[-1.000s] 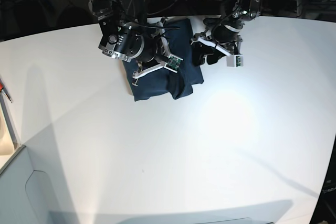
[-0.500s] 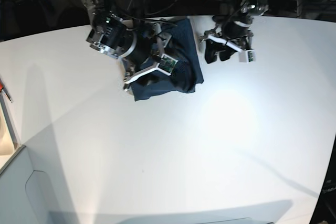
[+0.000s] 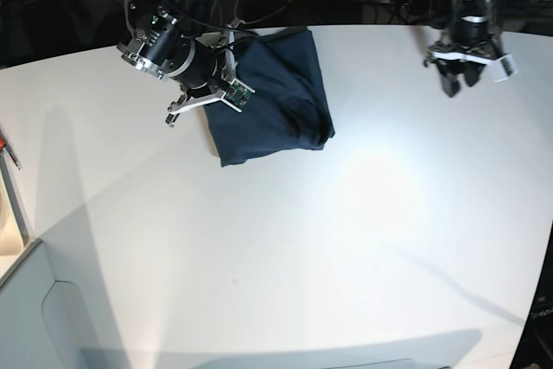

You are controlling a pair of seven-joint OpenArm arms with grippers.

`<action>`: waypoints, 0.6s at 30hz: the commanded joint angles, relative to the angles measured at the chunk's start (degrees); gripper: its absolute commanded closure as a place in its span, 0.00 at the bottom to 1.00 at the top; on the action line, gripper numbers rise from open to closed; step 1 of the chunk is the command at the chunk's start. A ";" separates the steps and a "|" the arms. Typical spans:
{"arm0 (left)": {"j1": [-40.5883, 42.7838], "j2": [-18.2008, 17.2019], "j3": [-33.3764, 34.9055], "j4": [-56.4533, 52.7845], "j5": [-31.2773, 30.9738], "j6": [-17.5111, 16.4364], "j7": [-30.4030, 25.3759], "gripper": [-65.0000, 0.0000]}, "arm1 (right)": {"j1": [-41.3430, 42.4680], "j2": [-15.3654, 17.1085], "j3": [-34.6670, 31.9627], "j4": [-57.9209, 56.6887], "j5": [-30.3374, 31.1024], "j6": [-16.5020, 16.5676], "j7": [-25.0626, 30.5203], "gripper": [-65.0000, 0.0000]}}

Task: Fold the T-shirt properly
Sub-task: 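Press the folded stack flat with the right gripper and release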

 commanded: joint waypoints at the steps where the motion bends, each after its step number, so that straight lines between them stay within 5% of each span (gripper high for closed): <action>1: 0.26 0.00 -1.66 1.05 -0.37 -0.56 -1.19 0.55 | 0.47 -0.07 -1.15 -0.06 0.83 0.01 1.29 0.98; 12: 0.26 1.32 -3.06 1.13 -0.37 -0.64 -1.19 0.55 | 1.26 0.37 -17.15 -2.17 0.83 0.01 1.38 1.00; 18: 0.44 1.85 -3.06 1.13 -0.37 -0.73 -1.19 0.55 | 2.05 0.46 -13.02 3.02 0.83 0.01 1.29 1.00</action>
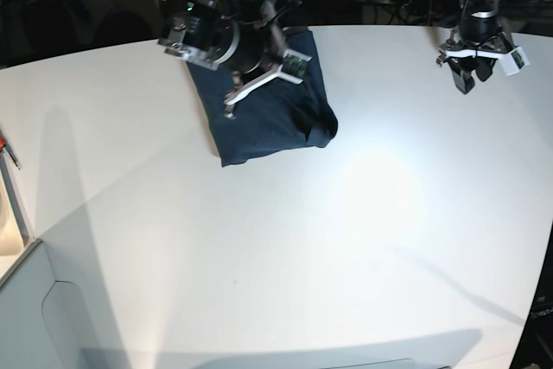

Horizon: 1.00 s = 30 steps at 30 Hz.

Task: Fold the T-shirt properly
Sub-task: 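Press the folded stack flat with the right gripper and release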

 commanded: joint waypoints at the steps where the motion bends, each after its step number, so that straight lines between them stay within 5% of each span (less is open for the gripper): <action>1: 0.55 -0.41 -0.29 1.07 -0.35 -0.38 -1.13 0.55 | 0.70 -0.06 2.11 1.16 0.30 0.03 0.86 1.00; 5: 0.81 -0.41 -0.29 0.98 -0.35 -0.38 -1.13 0.55 | 1.93 -0.15 9.94 0.46 0.13 0.03 0.42 1.00; 10: 0.72 -0.41 -0.29 0.98 -0.35 -0.38 -1.13 0.55 | 0.35 1.34 10.91 -3.15 0.13 0.03 0.77 1.00; 22: 0.29 -0.41 -0.29 1.07 -0.35 -0.38 -1.13 0.55 | 0.96 1.26 3.43 -10.97 0.39 0.03 1.03 1.00; 30: 0.20 1.18 -0.20 1.16 -0.35 -0.38 -1.13 0.55 | 2.19 1.26 -8.61 -6.22 0.39 0.03 1.03 1.00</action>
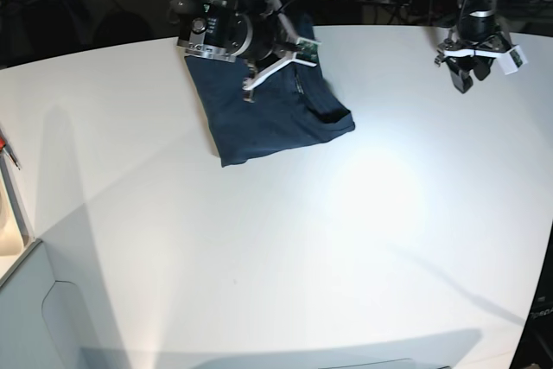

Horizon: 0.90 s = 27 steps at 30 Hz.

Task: Fold the T-shirt properly
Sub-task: 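Press the folded stack flat with the right gripper and release, then grasp the stack edge with the left gripper and rotate the shirt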

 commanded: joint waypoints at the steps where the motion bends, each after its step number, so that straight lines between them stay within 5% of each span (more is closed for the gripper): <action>1: 0.33 -0.26 -0.22 1.16 -0.37 -0.34 -1.21 0.55 | 0.95 -0.16 -0.81 1.43 0.50 0.03 1.03 1.00; 7: -0.20 -0.26 -0.31 1.16 -0.46 -0.43 4.06 0.55 | 3.32 -0.34 4.37 1.87 0.50 0.03 0.95 1.00; 13: -0.46 3.87 0.57 3.35 -0.46 -0.51 6.52 0.55 | 7.72 -0.34 13.16 1.43 0.50 0.03 0.86 1.00; 23: -0.20 4.48 15.07 4.94 -0.46 -0.43 7.14 0.45 | 15.19 -0.16 22.66 -7.45 0.50 0.03 1.12 1.00; 27: -0.38 4.48 18.68 4.67 -0.46 -0.43 7.14 0.45 | 16.07 -0.08 25.38 -14.13 0.50 0.03 6.66 1.00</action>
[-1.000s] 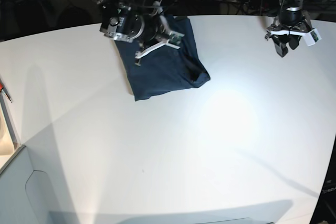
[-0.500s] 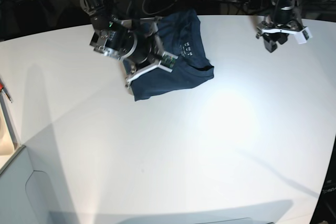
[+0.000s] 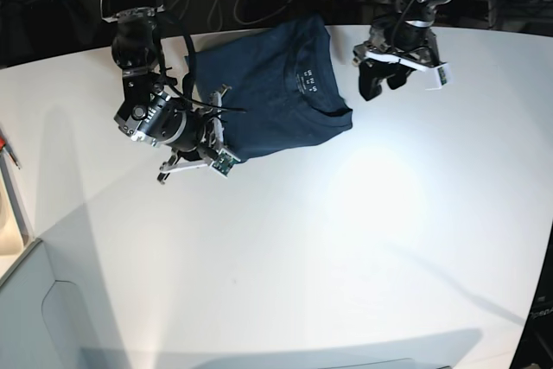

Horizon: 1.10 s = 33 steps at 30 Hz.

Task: Fold the T-shirt properly
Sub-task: 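Grasp the stack edge with the left gripper and rotate the shirt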

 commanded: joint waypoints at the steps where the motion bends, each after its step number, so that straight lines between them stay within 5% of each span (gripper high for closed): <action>1: 0.28 0.00 0.58 0.94 -0.50 -0.27 -0.88 0.45 | 0.99 0.16 0.89 -0.59 0.68 0.03 1.66 1.00; 8: 0.19 -0.09 5.77 0.23 -0.41 -0.27 -0.97 0.45 | 1.96 0.16 5.46 -5.51 0.50 0.03 3.68 1.00; 22: -5.35 -0.17 11.66 -11.02 -0.41 -0.19 -1.15 0.45 | -2.35 0.16 14.78 11.98 0.68 0.03 3.16 1.00; 33: -9.57 -0.44 15.97 -17.17 -0.33 -0.19 -1.06 0.84 | -5.52 1.92 14.86 18.58 0.41 0.03 3.16 1.00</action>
